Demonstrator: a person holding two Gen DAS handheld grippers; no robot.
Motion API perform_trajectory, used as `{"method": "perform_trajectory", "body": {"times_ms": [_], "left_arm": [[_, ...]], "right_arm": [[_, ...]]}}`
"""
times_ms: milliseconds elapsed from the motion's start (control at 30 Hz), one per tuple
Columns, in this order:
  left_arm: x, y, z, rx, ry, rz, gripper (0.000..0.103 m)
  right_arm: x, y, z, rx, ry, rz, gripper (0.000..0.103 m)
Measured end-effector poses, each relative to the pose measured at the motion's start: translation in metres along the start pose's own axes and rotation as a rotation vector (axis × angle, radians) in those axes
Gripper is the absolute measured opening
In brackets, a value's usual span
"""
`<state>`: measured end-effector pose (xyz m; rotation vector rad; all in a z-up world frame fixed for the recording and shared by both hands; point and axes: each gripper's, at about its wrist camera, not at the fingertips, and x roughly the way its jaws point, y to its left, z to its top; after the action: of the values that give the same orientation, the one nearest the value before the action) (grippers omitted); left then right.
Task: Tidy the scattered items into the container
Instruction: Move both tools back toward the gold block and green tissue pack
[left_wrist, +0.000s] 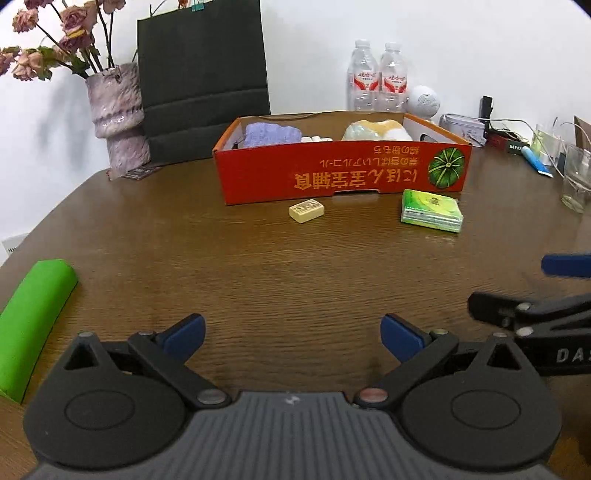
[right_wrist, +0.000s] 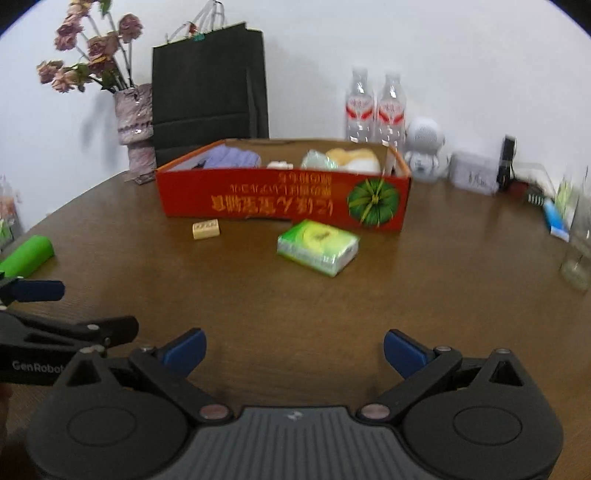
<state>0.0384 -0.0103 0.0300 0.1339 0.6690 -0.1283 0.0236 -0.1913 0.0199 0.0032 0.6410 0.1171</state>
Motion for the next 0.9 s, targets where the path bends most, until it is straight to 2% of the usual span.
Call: {"method": "perform_trajectory", "body": {"times_ms": [200,500,900], "left_arm": [[0.012,-0.004,-0.011,0.023,0.008,0.052,0.103],[0.016,0.001,-0.014,-0.01,0.017,0.018,0.103],[0.016,0.001,-0.014,-0.032,0.022,0.009,0.103]], "right_arm": [[0.009,0.011,-0.009,-0.047,0.044,-0.005,0.103],[0.01,0.009,-0.011,-0.036,0.062,0.001,0.103],[0.01,0.011,-0.011,-0.036,0.063,0.0,0.103]]}}
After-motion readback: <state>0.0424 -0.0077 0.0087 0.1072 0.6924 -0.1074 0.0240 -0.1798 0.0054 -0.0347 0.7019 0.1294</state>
